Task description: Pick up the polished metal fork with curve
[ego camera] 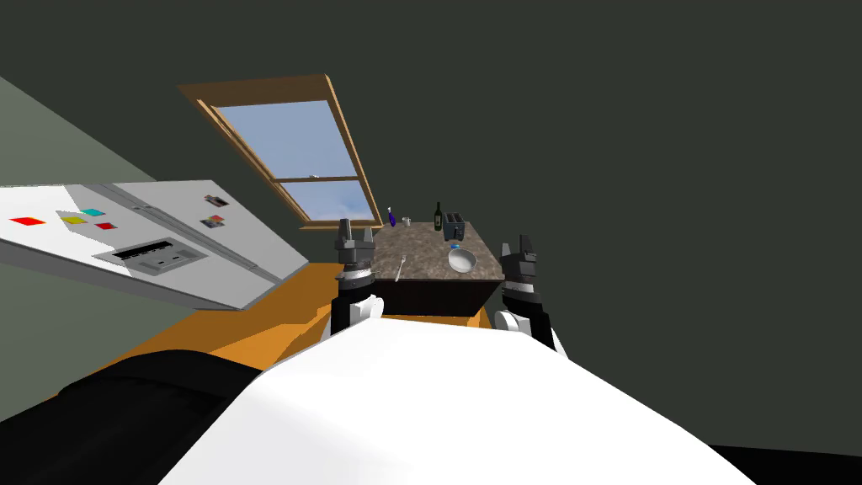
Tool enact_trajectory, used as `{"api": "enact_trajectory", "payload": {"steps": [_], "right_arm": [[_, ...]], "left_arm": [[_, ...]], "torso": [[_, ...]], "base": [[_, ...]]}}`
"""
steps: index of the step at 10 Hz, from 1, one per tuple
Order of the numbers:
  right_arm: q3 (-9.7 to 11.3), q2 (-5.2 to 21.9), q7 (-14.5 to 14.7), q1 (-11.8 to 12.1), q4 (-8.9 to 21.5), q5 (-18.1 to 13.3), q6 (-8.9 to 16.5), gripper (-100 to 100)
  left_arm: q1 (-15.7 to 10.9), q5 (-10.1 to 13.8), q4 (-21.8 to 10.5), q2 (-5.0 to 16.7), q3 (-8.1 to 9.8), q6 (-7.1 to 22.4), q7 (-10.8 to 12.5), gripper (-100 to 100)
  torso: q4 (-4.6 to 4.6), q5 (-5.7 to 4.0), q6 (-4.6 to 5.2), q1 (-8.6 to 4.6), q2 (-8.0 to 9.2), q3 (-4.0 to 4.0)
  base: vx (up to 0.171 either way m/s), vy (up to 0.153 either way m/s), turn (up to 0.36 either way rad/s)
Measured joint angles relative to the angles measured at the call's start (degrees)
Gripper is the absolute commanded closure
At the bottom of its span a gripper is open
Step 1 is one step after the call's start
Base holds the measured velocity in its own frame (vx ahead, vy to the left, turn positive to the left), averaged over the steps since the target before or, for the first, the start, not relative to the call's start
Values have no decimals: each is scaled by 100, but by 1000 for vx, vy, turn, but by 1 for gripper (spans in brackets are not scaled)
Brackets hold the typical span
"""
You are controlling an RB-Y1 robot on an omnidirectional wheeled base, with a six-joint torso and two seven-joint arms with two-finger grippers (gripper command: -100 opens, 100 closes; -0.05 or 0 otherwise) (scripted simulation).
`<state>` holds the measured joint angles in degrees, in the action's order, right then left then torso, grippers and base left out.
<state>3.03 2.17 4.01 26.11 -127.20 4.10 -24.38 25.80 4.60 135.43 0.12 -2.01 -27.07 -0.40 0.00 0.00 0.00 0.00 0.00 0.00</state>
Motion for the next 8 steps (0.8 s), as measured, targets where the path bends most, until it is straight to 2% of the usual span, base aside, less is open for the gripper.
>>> {"api": "enact_trajectory", "payload": {"steps": [4, 8], "right_arm": [[0, 0, 0, -2, 0, 0, 0, 0], [-1, 1, 0, -2, 0, 0, 0, 0]], "left_arm": [[-167, 208, 79, 561, -131, 224, 42, -100], [-331, 564, 141, 1277, -317, 597, 101, -100]], "torso": [[12, 4, 1, 19, 55, 32], [13, 8, 1, 33, 56, 33]], "base": [[-135, 40, -28], [-130, 64, -55]]}}
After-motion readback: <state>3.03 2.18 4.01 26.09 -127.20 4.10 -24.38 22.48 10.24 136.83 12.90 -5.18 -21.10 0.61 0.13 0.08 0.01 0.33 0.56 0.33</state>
